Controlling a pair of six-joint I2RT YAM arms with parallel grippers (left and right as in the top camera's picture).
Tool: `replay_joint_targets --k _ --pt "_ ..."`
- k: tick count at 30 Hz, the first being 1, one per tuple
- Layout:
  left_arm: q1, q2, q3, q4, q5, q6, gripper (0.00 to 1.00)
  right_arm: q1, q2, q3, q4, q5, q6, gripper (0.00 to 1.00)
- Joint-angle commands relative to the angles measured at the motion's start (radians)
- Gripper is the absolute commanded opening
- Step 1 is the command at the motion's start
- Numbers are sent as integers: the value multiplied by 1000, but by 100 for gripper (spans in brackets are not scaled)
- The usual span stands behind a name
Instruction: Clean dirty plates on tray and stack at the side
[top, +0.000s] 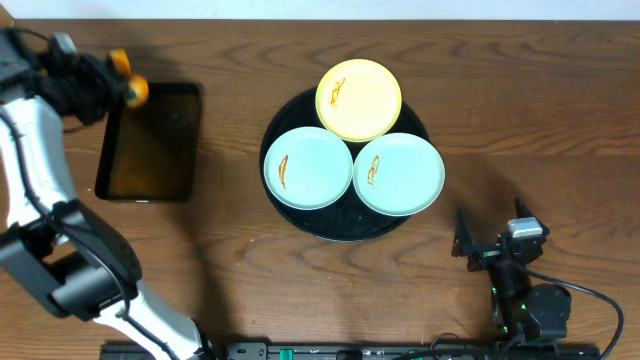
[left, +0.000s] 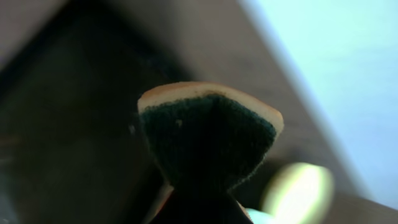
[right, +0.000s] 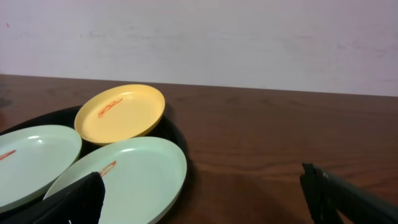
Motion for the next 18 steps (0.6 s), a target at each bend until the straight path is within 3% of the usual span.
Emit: replay_joint_targets --k 1,4,10,14,18 --pt "-14 88 -72 -11 -254 93 8 -11 -4 -2 -3 2 -7 99" --pt "-13 65 -51 -22 -165 94 7 -11 -4 -2 -3 2 -7 99" --pt "-13 -118 35 -29 -158 94 7 -11 -4 -2 -3 2 -7 99" --pt "-18 -232 35 25 -239 94 7 -11 -4 -2 -3 2 -7 99" --pt "-32 -209 -4 26 -317 95 8 -11 -4 -2 -3 2 -7 99"
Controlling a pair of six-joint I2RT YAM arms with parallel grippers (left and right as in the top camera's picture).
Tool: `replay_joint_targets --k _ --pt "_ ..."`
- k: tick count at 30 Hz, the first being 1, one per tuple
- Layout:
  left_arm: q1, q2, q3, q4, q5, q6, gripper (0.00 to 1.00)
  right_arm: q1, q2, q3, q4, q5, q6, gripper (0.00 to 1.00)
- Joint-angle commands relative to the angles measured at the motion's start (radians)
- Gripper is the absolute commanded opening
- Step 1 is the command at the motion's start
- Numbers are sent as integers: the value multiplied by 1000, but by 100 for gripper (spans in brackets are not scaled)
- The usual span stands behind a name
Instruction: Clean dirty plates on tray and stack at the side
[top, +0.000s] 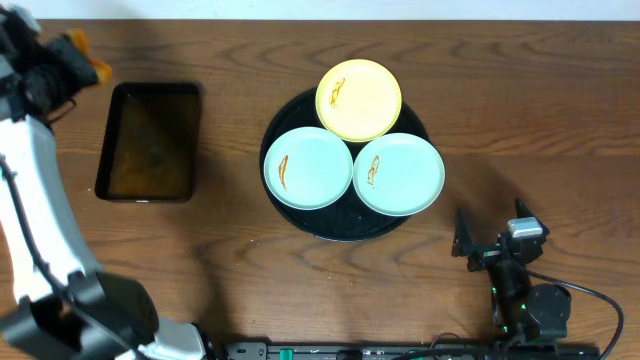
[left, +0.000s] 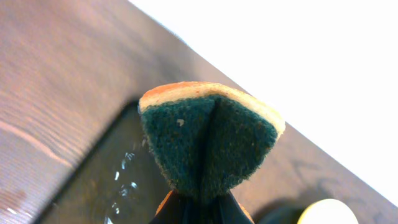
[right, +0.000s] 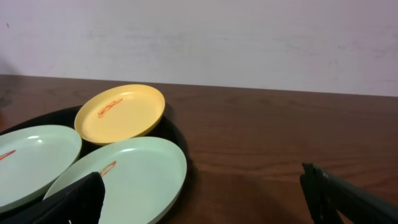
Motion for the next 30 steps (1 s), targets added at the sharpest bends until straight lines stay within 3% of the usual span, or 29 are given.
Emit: replay_joint_targets --k 1,8,12,20,24,30 --pt "-17 77 -62 -4 -84 25 7 -11 -4 -2 -3 2 -7 99" --pt "-45 344 -135 0 -224 166 7 -11 -4 -2 -3 2 -7 99" --pt "-45 311 -113 -5 -223 197 8 -11 -4 -2 -3 2 -7 99" --pt "-57 23 -75 56 -223 205 7 -11 -4 -2 -3 2 -7 99" --pt "-58 63 -110 59 -222 204 7 -11 -4 -2 -3 2 -7 99" --pt "-73 267 -151 16 -223 206 7 -11 -4 -2 -3 2 -7 99"
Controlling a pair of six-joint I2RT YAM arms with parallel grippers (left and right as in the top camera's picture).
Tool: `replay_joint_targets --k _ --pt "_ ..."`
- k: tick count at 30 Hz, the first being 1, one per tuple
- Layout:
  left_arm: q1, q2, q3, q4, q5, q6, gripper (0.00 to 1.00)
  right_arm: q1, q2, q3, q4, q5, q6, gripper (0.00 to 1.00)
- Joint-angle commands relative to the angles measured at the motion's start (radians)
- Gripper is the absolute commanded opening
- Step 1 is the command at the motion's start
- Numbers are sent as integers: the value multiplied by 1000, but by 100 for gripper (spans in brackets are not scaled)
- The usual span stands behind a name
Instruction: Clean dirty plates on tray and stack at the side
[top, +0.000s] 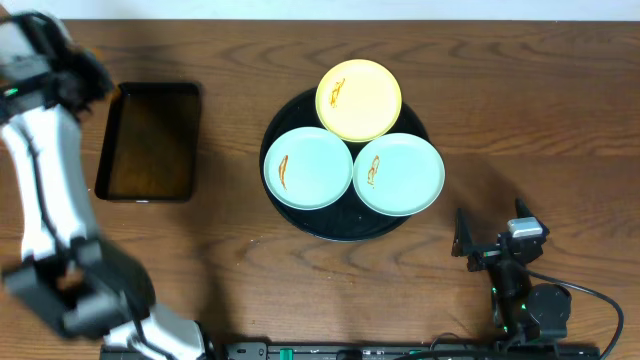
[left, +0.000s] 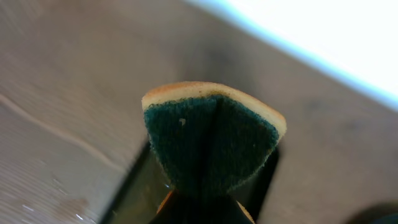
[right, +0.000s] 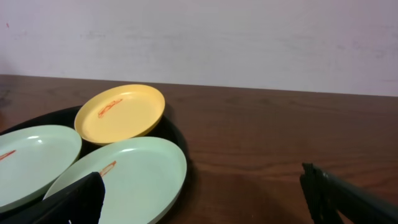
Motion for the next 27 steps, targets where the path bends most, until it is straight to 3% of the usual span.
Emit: replay_joint_targets --k 1,11,15,22,27 --pt "-10 144 -50 -53 -7 31 8 -11 -4 -2 -3 2 -7 99" --pt "-11 -195 35 -25 -8 43 7 -11 -4 -2 -3 2 -7 99" --pt "-11 -150 -10 -22 -7 43 7 -11 -4 -2 -3 2 -7 99" --pt "-11 80 -50 -76 -7 43 8 -11 -4 -2 -3 2 -7 99" --pt "-11 40 -34 -79 -7 43 8 -11 -4 -2 -3 2 -7 99"
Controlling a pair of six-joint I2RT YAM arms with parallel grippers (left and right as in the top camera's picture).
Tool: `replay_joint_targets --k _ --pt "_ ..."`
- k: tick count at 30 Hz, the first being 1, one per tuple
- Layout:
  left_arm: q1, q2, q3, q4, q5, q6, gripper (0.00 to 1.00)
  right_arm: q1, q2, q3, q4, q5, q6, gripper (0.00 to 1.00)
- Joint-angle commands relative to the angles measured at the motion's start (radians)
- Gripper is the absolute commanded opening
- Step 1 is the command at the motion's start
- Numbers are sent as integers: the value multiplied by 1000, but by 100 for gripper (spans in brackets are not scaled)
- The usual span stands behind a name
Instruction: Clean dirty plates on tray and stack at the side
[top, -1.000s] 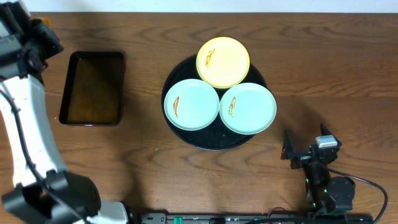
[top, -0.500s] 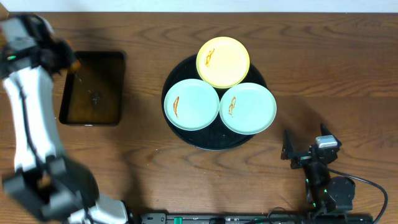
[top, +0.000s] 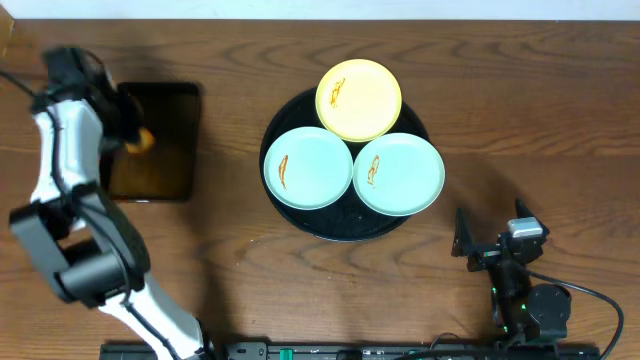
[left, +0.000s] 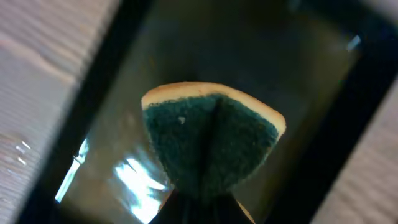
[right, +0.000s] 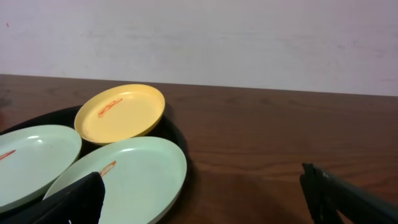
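Observation:
A round black tray (top: 300, 215) in the middle of the table carries three smeared plates: a yellow one (top: 359, 99) at the back, a pale green one (top: 308, 167) at the left and another pale green one (top: 399, 174) at the right. My left gripper (top: 135, 137) is shut on a folded green and orange sponge (left: 211, 142) over the black water tray (top: 165, 165). My right gripper (top: 487, 245) rests open near the table's front right, with the right green plate (right: 118, 177) just ahead of it.
The rectangular black tray (left: 93, 124) holds shallow water that glints in the left wrist view. Brown wooden table (top: 520, 120) stretches bare to the right of the round tray. A pale wall (right: 199, 37) stands behind the table.
My left gripper with the sponge has moved from the table's far left corner, beside the water tray, to over the tray's left part. The right arm and plates are unchanged.
The left gripper held the folded sponge at the water tray's upper left corner. It then stood further back and left, off the tray, and later by the far left edge. Now it holds the sponge over the water. The right gripper stayed open and still.

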Motion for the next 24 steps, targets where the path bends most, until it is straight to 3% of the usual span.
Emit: replay_joint_targets --k 1,5,8,11,19,21,22,24 --pt "-2 -144 61 16 -5 17 8 -11 -4 -2 -3 2 -7 99" --pt "-2 -274 66 19 -5 5 7 -11 -4 -2 -3 2 -7 99" --pt "-2 -383 66 12 8 -93 8 -11 -4 -2 -3 2 -7 99" --pt "-2 -513 65 -19 135 -196 7 -11 -4 -2 -3 2 -7 99" --pt "-2 -572 65 -66 191 -198 8 -11 -4 -2 -3 2 -7 99" --pt "-2 -565 65 -91 281 -198 7 -11 -4 -2 -3 2 -7 99" --pt "-3 -558 64 -99 448 -198 8 -11 -4 -2 -3 2 -7 99" --pt "-14 -551 60 -98 575 -198 7 -11 -4 -2 -2 9 -8 99"
